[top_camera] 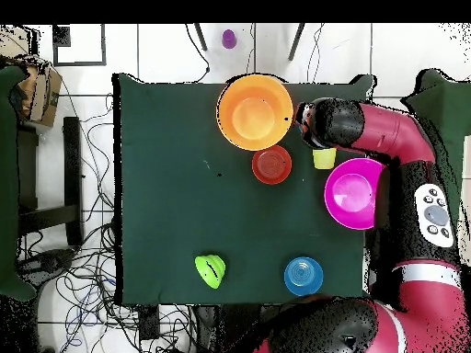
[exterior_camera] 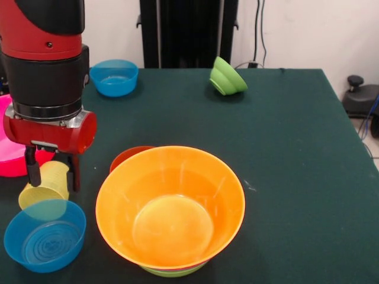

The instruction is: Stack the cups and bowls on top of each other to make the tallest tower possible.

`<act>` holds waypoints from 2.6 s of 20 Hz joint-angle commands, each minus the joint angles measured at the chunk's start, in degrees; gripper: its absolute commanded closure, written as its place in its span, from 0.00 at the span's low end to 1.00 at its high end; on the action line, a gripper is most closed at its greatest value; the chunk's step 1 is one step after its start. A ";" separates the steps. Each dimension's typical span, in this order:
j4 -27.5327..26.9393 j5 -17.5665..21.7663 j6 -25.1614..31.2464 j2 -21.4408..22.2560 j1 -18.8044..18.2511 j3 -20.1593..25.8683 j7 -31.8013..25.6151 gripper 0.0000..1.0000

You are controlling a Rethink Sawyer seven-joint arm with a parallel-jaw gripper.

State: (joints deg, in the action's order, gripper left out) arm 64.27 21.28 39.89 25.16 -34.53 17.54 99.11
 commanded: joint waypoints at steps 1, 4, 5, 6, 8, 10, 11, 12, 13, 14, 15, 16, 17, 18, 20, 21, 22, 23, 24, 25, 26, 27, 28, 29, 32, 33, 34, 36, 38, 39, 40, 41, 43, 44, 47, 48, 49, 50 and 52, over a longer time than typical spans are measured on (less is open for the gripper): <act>5.82 0.80 -1.71 0.98 0.80 -0.92 2.61 0.00; 5.64 1.42 -2.53 0.84 1.04 -1.48 2.64 0.00; 5.65 1.62 -2.68 0.93 1.14 -1.70 2.65 0.00; 5.65 1.81 -2.83 1.01 1.24 -1.91 2.66 0.00; 5.47 2.04 -3.18 0.97 1.68 -2.35 3.13 0.00; 5.44 2.41 -4.07 0.66 1.92 -2.78 3.37 0.00; 5.46 2.58 -4.72 0.23 1.92 -2.84 3.43 0.00; 5.46 2.65 -5.27 -0.45 1.85 -2.81 3.33 0.00; 5.44 2.32 -5.17 -1.47 1.58 -2.48 2.89 0.00; 5.38 2.10 -5.44 -2.56 1.22 -2.12 2.41 0.00; 5.15 1.73 -5.28 -3.61 0.79 -1.64 1.79 0.00; 4.92 1.56 -4.95 -4.34 0.67 -1.54 1.27 0.00; 4.58 1.45 -4.38 -4.93 0.67 -1.55 0.96 0.00; 4.02 1.46 -3.47 -5.44 1.00 -1.93 0.88 0.00; 2.95 1.83 -2.06 -6.29 2.05 -3.15 1.41 0.00; 2.45 2.14 -1.69 -6.63 2.75 -3.97 2.04 0.00; 1.95 2.45 -1.33 -6.97 3.45 -4.78 2.67 0.00; 1.75 2.55 -1.49 -7.10 3.93 -5.33 3.24 0.00; 1.56 2.65 -1.65 -7.24 4.40 -5.89 3.82 0.00; 1.46 2.54 -1.65 -7.25 4.64 -6.17 3.99 0.00; 1.36 2.35 -1.48 -7.28 4.80 -6.37 3.93 0.00; 1.35 2.17 -1.47 -7.24 4.88 -6.51 3.84 0.00; 1.34 1.99 -1.46 -7.20 4.96 -6.65 3.75 0.00; 1.34 1.75 -1.45 -7.14 5.03 -6.80 3.58 0.00; 1.50 1.09 -1.50 -6.91 4.87 -6.76 2.94 0.00; 1.68 0.87 -1.71 -6.81 4.73 -6.68 2.80 0.00; 1.85 0.65 -1.92 -6.71 4.59 -6.60 2.65 0.00; 2.38 0.24 -2.72 -6.41 4.16 -6.27 2.67 0.00; 2.65 -0.20 -1.97 -6.01 3.59 -5.73 1.62 0.00; 2.84 -0.63 -0.96 -5.82 2.91 -4.89 0.16 0.00; 2.96 -1.00 0.36 -5.62 2.15 -4.00 -1.68 0.00; 2.49 -0.94 2.86 -5.59 1.45 -3.15 -4.88 0.00; 0.91 0.58 7.56 -5.45 0.23 -1.73 -13.09 0.00; 0.25 1.66 9.29 -5.15 -0.16 -1.40 -16.51 0.00; -1.02 4.00 14.21 -3.70 -1.03 -1.23 -23.32 0.00; -0.91 4.22 15.11 -3.39 -1.53 -0.85 -24.55 0.00; -1.02 4.54 15.97 -3.20 -1.91 -0.47 -25.86 0.00; -1.08 4.67 16.80 -3.11 -2.23 -0.08 -26.85 0.00; -1.64 4.53 18.47 -3.21 -2.88 1.05 -28.48 0.00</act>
State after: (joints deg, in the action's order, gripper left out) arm 65.05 21.31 48.90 19.91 -36.47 12.03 95.76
